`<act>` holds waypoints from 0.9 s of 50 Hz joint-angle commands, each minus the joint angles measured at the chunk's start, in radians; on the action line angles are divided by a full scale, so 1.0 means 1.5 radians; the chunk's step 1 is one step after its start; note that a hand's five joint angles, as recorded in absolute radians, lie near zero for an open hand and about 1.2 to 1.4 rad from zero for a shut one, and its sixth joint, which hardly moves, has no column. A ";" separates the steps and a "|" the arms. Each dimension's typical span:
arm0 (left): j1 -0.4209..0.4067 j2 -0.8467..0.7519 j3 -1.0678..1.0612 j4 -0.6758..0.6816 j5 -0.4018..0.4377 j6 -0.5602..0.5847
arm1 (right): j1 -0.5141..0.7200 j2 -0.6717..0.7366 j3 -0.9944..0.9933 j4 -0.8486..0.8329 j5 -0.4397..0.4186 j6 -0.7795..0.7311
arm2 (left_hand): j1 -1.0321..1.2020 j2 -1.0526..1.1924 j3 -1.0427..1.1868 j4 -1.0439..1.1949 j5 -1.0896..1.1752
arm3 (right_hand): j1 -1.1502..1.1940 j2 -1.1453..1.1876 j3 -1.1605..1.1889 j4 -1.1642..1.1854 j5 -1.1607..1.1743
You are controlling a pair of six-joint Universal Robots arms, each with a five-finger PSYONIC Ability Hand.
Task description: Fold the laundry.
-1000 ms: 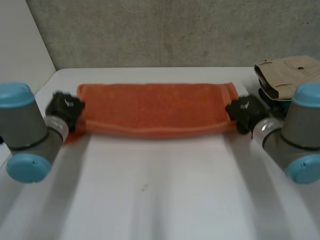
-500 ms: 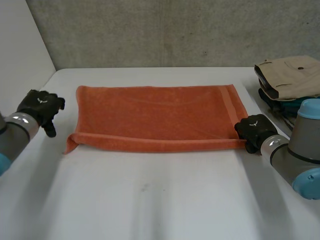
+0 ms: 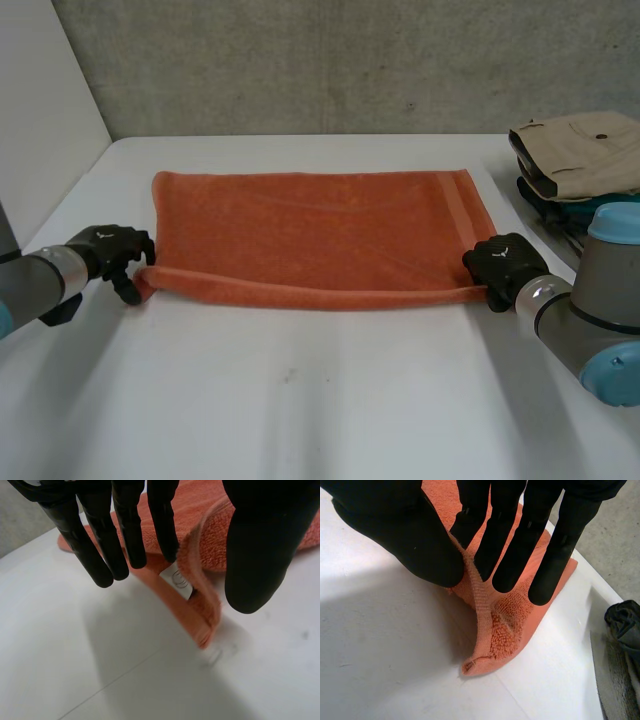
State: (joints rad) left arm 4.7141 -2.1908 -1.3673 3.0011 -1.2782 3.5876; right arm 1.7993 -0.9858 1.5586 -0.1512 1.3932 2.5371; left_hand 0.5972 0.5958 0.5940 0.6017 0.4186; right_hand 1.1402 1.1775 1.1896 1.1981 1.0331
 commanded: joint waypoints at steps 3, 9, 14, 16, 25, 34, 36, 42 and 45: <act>-0.043 -0.040 0.054 -0.028 -0.028 -0.038 | -0.008 -0.009 0.008 0.000 0.001 0.000 | 0.182 0.183 0.184 0.179 0.185 | 0.171 0.146 0.138 0.132 0.126; -0.054 -0.070 0.090 -0.005 -0.106 -0.023 | -0.016 -0.023 0.007 0.005 0.001 0.004 | 0.533 0.534 0.535 0.530 0.535 | 0.171 0.146 0.138 0.132 0.126; -0.055 -0.041 0.092 -0.020 -0.180 0.004 | -0.022 -0.050 -0.001 0.041 0.001 0.000 | 0.533 0.534 0.535 0.530 0.535 | 0.171 0.146 0.138 0.132 0.126; -0.053 0.004 0.066 -0.028 -0.186 0.037 | -0.021 -0.064 -0.013 0.113 0.002 -0.005 | 0.533 0.534 0.535 0.530 0.535 | 0.171 0.146 0.138 0.132 0.126; -0.025 0.174 -0.126 -0.074 -0.181 0.344 | -0.029 -0.080 -0.088 0.538 0.020 -0.208 | 0.533 0.534 0.535 0.530 0.535 | 0.171 0.146 0.138 0.132 0.126; -0.044 0.164 -0.194 -0.037 -0.191 0.522 | -0.004 -0.086 -0.084 0.524 0.090 -0.293 | 0.533 0.534 0.535 0.530 0.535 | 0.171 0.146 0.138 0.132 0.126; -0.056 0.142 -0.159 -0.020 -0.214 0.507 | 0.000 -0.078 -0.088 0.495 0.092 -0.285 | 0.533 0.534 0.535 0.530 0.535 | 0.171 0.146 0.138 0.132 0.126; -0.085 0.102 -0.055 0.018 -0.229 0.438 | 0.000 -0.050 -0.125 0.421 0.096 -0.255 | 0.533 0.534 0.535 0.530 0.535 | 0.171 0.146 0.138 0.132 0.126; -0.100 0.068 0.013 0.051 -0.209 0.395 | -0.001 -0.029 -0.155 0.360 0.094 -0.222 | 0.533 0.534 0.535 0.530 0.535 | 0.171 0.146 0.138 0.132 0.126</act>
State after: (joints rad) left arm 4.6007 -2.0177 -1.5069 3.0104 -1.6142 4.2914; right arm 1.8012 -1.0735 1.3901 0.5192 1.5385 2.1347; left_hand 1.1421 1.1947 1.1886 1.1918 0.9819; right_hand 1.1402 1.1775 1.1899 1.1984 1.0334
